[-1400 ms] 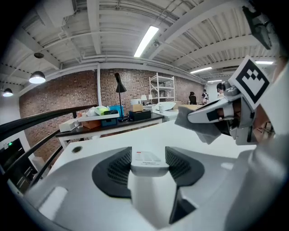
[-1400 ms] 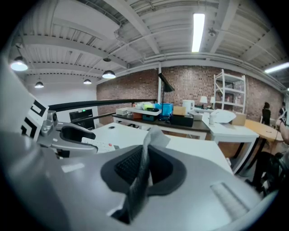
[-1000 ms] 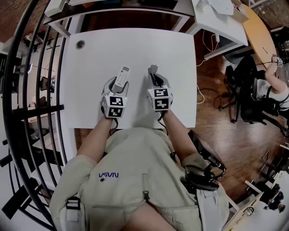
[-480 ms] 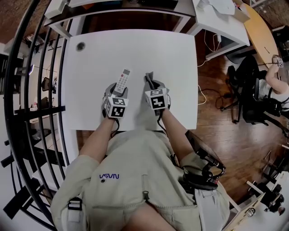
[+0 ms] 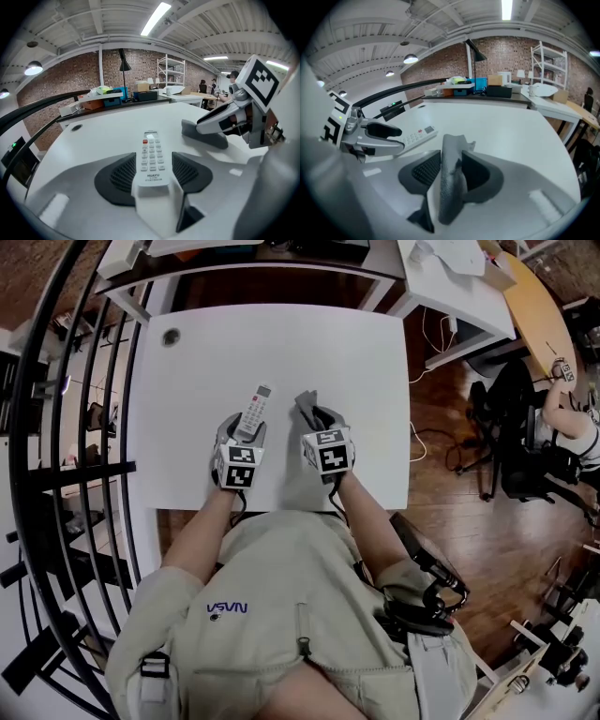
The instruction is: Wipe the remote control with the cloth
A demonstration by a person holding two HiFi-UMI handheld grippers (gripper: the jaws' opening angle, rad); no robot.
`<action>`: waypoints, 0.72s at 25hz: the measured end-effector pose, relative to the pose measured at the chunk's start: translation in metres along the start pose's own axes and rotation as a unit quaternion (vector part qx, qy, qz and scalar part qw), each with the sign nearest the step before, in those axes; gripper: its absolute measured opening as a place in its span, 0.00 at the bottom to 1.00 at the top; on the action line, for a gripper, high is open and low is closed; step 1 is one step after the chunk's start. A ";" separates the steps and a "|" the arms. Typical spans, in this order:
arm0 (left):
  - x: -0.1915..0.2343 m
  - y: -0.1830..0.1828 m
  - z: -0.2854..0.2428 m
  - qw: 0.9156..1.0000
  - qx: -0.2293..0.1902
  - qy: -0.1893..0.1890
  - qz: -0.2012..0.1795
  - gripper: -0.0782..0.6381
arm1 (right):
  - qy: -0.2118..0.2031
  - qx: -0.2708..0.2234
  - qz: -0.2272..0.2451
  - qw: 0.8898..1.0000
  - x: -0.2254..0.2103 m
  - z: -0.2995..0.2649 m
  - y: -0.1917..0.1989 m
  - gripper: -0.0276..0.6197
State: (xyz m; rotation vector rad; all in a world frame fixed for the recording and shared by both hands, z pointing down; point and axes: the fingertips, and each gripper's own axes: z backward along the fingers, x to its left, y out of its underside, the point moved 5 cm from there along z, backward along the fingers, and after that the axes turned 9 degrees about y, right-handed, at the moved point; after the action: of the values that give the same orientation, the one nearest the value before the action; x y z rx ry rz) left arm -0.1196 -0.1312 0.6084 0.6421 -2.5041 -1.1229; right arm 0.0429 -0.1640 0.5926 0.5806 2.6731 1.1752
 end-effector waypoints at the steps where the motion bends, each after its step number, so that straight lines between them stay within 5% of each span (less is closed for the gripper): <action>1: -0.001 -0.006 0.005 1.000 -0.009 0.006 0.003 0.46 | 0.000 -0.008 -0.004 1.000 0.001 0.003 -0.004 0.28; 5: -0.001 -0.035 0.039 0.997 -0.076 0.001 0.008 0.45 | 0.023 -0.064 -0.016 0.998 0.004 0.029 -0.026 0.28; 11: 0.005 -0.090 0.115 0.977 -0.207 -0.049 -0.002 0.19 | 0.090 -0.185 -0.068 0.976 0.000 0.094 -0.075 0.08; 18: 0.002 -0.124 0.162 0.963 -0.268 -0.021 -0.031 0.12 | 0.126 -0.244 -0.072 0.959 0.023 0.153 -0.104 0.05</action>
State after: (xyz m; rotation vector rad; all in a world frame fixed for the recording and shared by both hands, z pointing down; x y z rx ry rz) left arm -0.1622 -0.1056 0.4105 0.5419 -2.0717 -1.7574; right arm 0.0385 -0.1153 0.4129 0.1602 2.4082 1.8794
